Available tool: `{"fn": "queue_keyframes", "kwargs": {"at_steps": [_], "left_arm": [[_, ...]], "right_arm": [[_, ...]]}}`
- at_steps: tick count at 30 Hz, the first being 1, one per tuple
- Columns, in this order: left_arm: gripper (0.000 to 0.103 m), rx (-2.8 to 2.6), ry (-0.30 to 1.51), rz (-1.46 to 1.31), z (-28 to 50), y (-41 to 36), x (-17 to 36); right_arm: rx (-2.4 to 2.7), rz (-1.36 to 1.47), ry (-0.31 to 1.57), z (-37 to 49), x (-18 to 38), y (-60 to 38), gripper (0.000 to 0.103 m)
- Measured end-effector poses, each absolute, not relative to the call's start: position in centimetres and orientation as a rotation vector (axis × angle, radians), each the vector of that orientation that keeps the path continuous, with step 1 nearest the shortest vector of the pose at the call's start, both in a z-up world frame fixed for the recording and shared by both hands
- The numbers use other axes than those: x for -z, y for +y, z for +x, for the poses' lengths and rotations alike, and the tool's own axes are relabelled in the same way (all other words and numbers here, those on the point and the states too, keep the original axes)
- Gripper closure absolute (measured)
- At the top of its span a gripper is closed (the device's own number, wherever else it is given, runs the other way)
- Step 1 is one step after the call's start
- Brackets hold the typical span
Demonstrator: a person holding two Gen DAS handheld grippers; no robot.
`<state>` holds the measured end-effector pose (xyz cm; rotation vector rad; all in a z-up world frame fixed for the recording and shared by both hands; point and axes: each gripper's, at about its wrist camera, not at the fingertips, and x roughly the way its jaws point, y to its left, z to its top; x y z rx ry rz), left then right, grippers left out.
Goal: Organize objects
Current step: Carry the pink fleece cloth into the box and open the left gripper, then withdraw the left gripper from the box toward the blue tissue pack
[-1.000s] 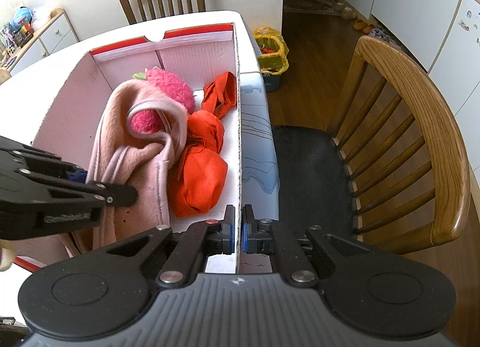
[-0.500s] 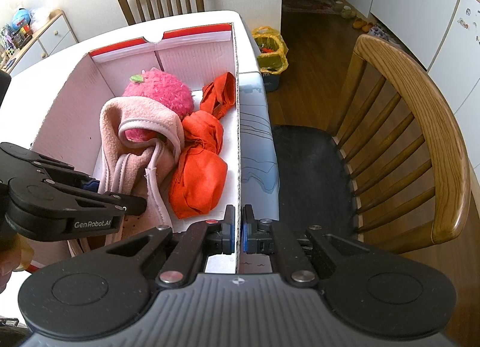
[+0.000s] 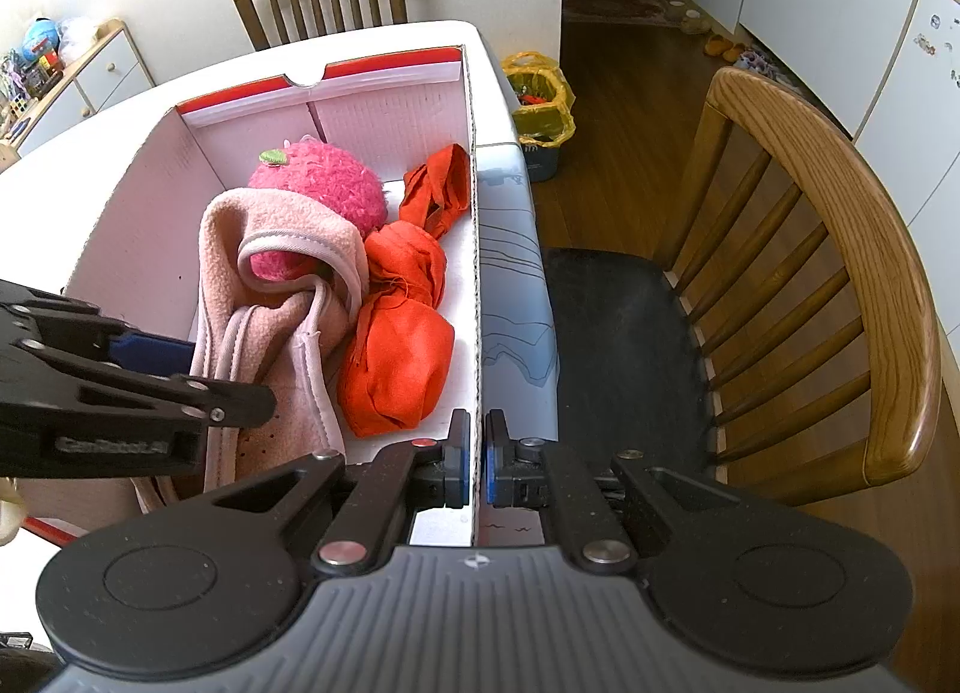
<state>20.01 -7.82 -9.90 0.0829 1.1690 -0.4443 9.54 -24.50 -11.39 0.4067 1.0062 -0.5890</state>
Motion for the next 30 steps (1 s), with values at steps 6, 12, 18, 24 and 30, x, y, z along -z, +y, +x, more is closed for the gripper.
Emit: {"fn": "queue_keyframes", "kwargs": {"at_steps": [6, 12, 18, 24, 30], "left_arm": [[0.047, 0.440, 1.107, 0.056, 19.5, -7.8, 7.6], [0.039, 0.418, 1.054, 0.038, 19.3, -6.7, 5.9], [0.026, 0.364, 1.020, -0.018, 18.8, -4.0, 4.4], [0.007, 0.296, 0.993, -0.091, 18.4, -0.2, 3.3], [0.001, 0.185, 0.994, -0.114, 18.3, 3.9, 3.3]], "right_arm": [[0.592, 0.408, 1.006, 9.5, 11.4, -24.5, 0.098], [0.609, 0.420, 1.000, 9.5, 11.4, -24.5, 0.099], [0.615, 0.424, 0.995, 9.3, 11.3, -24.6, 0.099], [0.618, 0.421, 0.999, 9.3, 11.3, -24.7, 0.099], [0.623, 0.423, 0.999, 9.3, 11.2, -24.6, 0.099]]}}
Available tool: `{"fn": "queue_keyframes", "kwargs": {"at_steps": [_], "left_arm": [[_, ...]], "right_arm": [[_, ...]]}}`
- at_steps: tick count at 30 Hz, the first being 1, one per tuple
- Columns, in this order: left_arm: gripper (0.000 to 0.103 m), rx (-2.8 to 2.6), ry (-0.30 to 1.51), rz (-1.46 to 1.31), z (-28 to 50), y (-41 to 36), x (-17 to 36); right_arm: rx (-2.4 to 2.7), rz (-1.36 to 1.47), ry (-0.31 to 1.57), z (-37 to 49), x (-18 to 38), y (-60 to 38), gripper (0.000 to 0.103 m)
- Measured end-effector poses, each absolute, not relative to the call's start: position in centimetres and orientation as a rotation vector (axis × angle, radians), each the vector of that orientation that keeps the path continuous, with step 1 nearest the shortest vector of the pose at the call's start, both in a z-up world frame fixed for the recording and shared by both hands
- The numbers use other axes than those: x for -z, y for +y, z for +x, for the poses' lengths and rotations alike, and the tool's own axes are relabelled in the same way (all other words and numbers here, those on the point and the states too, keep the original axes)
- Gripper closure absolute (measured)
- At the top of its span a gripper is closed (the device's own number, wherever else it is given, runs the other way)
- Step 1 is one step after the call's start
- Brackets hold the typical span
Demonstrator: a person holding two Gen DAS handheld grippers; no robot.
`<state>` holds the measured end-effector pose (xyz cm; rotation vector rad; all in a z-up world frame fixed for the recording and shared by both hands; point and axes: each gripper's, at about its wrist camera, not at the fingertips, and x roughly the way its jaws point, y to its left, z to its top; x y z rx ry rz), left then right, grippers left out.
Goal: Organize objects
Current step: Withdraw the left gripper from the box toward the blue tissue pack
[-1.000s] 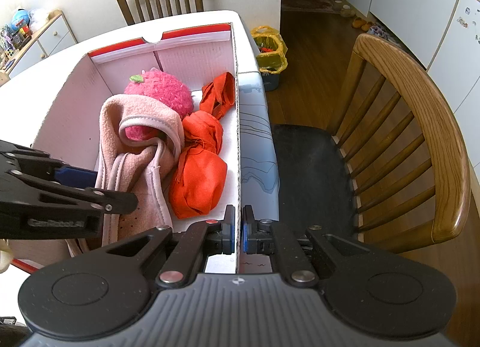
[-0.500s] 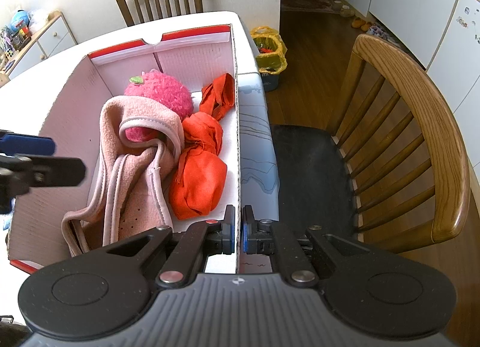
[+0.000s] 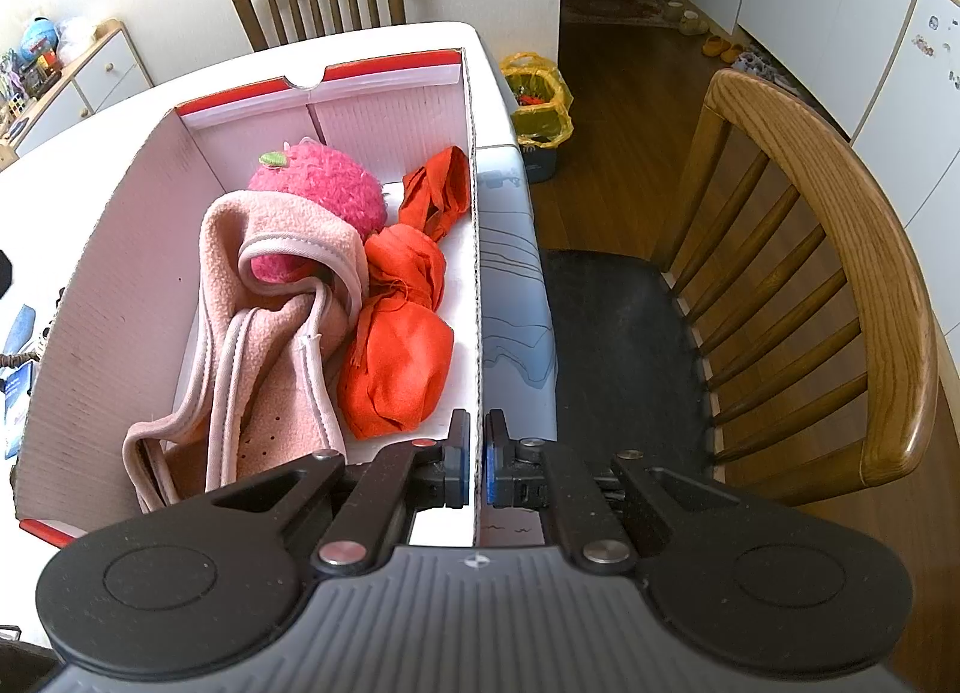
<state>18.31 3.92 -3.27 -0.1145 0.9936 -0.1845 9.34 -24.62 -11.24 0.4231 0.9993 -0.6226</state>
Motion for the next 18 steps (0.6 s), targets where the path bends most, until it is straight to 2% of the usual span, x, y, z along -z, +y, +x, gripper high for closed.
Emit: {"fn": "queue_keyframes", "kwargs": {"at_steps": [18], "left_arm": [[0.002, -0.056, 1.107, -0.172, 15.6, 11.4, 9.0]], "right_arm": [[0.638, 0.422, 1.005, 9.3, 11.4, -24.5, 0.099]]}}
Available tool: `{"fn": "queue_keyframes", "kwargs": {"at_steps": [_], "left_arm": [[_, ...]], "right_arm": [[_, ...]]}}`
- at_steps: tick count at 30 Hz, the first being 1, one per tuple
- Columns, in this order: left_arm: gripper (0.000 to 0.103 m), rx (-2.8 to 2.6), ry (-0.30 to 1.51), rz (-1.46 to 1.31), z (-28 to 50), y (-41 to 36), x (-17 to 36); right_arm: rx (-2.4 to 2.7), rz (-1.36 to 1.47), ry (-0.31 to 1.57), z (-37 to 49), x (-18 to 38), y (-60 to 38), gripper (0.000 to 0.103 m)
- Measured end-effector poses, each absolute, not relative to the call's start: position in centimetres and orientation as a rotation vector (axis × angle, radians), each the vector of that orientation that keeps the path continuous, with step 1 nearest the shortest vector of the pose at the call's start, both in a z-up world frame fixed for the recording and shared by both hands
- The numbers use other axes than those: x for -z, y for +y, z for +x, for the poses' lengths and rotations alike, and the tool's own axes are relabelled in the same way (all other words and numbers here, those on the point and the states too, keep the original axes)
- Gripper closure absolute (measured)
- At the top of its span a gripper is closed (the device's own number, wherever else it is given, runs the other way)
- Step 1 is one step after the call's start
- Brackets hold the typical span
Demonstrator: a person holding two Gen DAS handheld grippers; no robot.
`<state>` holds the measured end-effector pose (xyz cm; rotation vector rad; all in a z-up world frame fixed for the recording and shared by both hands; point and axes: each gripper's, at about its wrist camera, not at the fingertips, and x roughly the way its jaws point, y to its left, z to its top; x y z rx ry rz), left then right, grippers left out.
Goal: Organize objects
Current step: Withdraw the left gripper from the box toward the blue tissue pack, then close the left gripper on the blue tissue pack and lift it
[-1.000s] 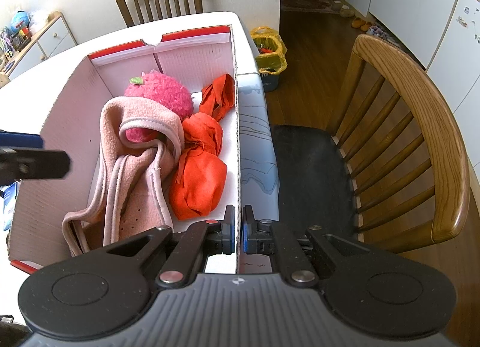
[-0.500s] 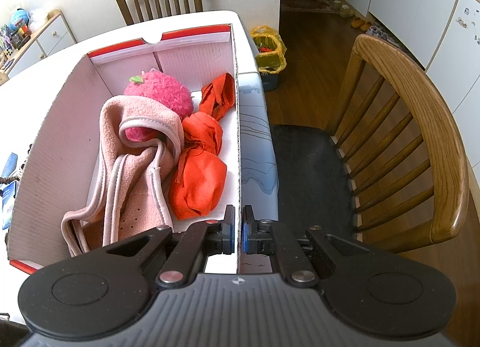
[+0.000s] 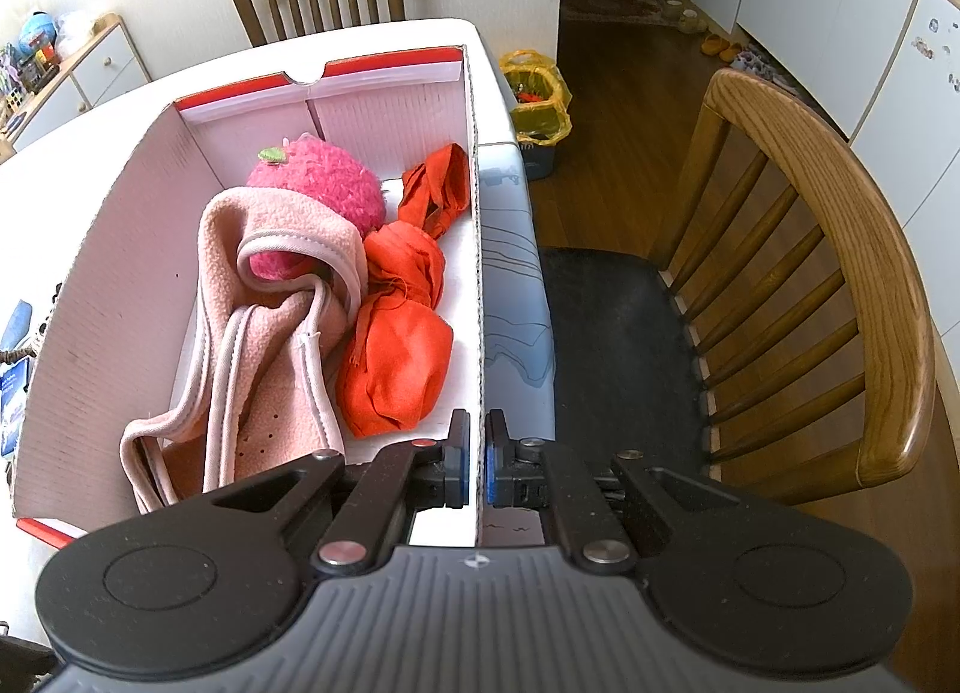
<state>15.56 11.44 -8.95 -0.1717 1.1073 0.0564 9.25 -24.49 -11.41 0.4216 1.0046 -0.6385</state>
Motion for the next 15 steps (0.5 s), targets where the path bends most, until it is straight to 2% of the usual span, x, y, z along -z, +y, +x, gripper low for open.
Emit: {"fn": "queue_keyframes", "kwargs": {"at_steps": [7, 15], "left_arm": [[0.002, -0.075, 1.141, -0.119, 14.6, 11.0, 11.9], [0.010, -0.106, 1.156, -0.089, 14.2, 11.1, 14.2]], "right_arm": [[0.646, 0.418, 1.010, 9.3, 11.4, -24.4, 0.099], [0.652, 0.418, 1.012, 9.5, 11.4, -24.3, 0.099]]}}
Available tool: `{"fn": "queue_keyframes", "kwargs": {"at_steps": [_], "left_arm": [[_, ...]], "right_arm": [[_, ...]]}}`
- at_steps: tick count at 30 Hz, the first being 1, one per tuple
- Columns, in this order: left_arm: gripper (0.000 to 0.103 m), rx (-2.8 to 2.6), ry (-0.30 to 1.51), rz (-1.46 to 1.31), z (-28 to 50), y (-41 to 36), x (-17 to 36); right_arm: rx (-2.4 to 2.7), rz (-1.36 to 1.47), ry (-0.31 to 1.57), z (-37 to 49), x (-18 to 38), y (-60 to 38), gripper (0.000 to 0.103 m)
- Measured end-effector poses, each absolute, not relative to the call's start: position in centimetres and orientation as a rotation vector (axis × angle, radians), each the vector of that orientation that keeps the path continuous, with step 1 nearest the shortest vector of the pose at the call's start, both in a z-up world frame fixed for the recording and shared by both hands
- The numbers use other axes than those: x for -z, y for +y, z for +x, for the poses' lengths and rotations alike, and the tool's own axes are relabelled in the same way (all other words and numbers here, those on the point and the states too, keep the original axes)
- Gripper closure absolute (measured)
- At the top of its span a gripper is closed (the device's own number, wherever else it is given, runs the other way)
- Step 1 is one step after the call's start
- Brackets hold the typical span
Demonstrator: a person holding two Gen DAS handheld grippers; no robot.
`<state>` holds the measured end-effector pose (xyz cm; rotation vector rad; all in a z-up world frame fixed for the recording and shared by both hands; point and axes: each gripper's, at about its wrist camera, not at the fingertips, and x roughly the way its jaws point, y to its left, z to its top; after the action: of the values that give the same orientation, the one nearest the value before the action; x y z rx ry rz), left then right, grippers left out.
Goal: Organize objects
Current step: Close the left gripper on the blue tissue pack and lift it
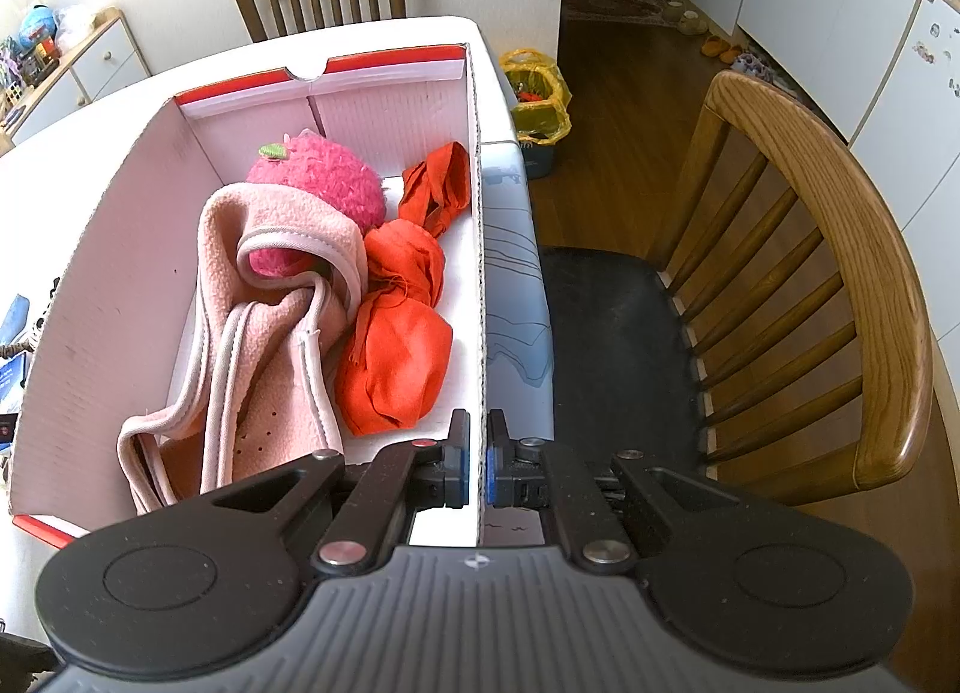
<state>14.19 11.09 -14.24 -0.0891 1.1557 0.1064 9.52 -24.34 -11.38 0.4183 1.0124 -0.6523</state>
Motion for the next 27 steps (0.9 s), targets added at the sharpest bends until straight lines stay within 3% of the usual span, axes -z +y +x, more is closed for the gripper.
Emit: {"fn": "queue_keyframes", "kwargs": {"at_steps": [6, 8, 13, 27], "left_arm": [[0.028, -0.107, 1.169, -0.099, 14.1, 11.5, 14.9], [0.030, -0.107, 1.169, -0.106, 14.0, 11.6, 14.9], [0.050, -0.089, 1.167, -0.116, 14.0, 11.5, 14.8], [0.054, -0.060, 1.141, -0.138, 13.3, 11.6, 11.1]], "right_arm": [[0.656, 0.419, 1.012, 9.5, 11.4, -24.3, 0.099], [0.657, 0.420, 1.013, 9.6, 11.4, -24.3, 0.099], [0.660, 0.422, 1.013, 9.5, 11.5, -24.4, 0.099], [0.671, 0.428, 1.010, 9.6, 11.4, -24.4, 0.099]]}}
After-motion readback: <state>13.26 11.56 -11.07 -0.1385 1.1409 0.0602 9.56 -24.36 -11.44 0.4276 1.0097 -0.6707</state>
